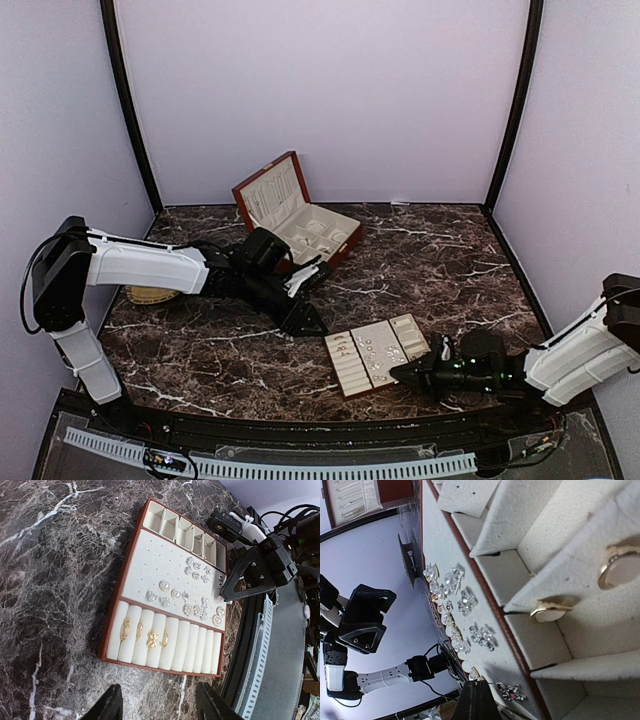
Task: Organize the mixed jewelry
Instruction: Insert the earring into the earring holder.
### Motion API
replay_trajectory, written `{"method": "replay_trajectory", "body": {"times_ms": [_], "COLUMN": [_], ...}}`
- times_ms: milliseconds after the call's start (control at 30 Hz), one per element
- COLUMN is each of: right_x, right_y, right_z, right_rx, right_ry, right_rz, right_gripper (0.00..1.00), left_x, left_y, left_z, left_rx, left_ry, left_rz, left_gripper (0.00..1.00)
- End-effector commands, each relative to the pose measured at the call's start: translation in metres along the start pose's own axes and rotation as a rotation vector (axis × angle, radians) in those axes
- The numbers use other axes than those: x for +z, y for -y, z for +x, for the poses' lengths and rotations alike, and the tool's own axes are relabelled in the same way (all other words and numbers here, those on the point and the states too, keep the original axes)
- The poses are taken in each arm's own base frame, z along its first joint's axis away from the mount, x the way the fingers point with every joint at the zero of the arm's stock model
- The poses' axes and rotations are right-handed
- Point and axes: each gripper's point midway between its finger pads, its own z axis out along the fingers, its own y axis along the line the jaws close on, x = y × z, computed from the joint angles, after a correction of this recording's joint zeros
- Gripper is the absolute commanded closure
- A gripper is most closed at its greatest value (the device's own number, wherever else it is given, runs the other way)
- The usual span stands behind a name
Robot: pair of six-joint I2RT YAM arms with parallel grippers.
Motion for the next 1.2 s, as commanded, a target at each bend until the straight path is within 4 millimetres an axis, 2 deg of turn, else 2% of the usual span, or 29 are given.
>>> {"method": "replay_trajectory", "body": {"times_ms": [0, 867, 1167], "right_x": [-0.02, -0.024, -0.025], "right_y": [0.051, 0.077, 0.08], "right_z": [-0.003, -0.003, -0.005], "right_rx": [0.005, 0.029, 0.031], "right_ry": [0.007, 0.012, 0.023], "right_rz": [0.096, 0.225, 0.259], "right_gripper": [1.0, 1.0, 1.0], "left_x": [-0.002, -0.002, -0.003], "left_y": [0.002, 0.002, 0.003], "left_z": [0.004, 0.004, 0.003], "left_rx": [0.009, 0.009, 0.01], "left_ry": [-0.011, -0.01, -0.008], "left_rz": [0.004, 0.002, 0.002], "left_gripper": [0.48, 0.48, 0.48]}}
